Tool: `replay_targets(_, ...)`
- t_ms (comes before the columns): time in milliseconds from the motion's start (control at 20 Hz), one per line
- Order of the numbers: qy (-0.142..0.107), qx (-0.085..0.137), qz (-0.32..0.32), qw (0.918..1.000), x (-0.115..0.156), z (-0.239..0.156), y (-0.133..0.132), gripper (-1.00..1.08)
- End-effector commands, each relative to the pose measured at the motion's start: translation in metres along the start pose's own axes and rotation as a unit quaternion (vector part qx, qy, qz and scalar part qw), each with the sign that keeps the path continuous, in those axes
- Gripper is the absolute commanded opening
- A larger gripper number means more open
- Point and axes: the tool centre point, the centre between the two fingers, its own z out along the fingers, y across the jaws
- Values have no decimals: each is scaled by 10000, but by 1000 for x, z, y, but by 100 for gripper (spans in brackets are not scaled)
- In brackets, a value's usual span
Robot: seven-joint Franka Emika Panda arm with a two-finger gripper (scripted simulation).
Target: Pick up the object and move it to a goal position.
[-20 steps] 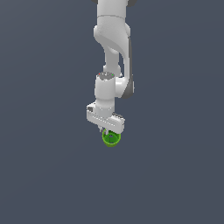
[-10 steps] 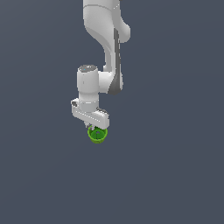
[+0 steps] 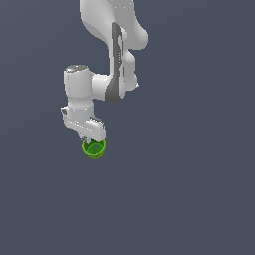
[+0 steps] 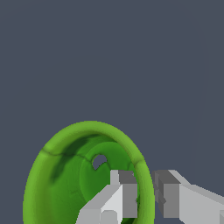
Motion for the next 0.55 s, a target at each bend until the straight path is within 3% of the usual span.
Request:
replay_targets(0,10,7,-8,10000,8,-5,9,-100)
replay_targets(500,3,6,-3,10000,17,-9,22,-100)
